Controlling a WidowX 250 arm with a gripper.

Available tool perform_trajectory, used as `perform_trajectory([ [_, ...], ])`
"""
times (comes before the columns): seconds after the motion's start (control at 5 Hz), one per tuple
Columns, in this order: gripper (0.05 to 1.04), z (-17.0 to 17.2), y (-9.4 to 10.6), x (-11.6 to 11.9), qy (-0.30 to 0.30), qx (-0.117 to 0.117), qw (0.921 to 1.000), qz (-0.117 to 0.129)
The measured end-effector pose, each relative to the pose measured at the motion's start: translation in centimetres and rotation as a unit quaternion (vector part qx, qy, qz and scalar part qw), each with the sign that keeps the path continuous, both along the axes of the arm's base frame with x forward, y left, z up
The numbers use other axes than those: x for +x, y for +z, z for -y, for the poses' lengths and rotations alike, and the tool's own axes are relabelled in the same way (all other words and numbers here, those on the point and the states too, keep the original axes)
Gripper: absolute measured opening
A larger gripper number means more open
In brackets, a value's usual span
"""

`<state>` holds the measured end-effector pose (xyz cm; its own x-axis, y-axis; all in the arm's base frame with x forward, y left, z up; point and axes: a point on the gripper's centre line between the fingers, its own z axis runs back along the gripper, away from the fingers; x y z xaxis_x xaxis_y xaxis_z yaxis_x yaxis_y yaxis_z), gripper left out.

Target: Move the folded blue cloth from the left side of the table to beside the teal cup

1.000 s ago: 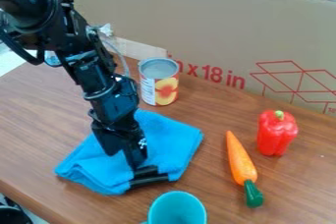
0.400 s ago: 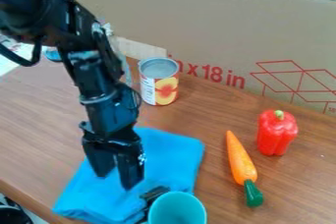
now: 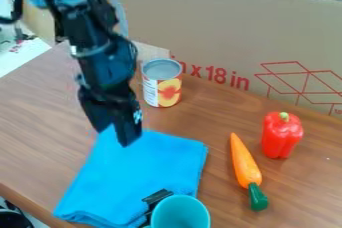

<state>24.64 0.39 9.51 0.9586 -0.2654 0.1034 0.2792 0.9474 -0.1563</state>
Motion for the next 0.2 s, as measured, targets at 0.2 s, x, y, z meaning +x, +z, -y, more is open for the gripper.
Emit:
perform_trajectory([
  [0.2,0.999,1.78,3.46,0.60,-0.057,0.042,0.9969,0.035],
])
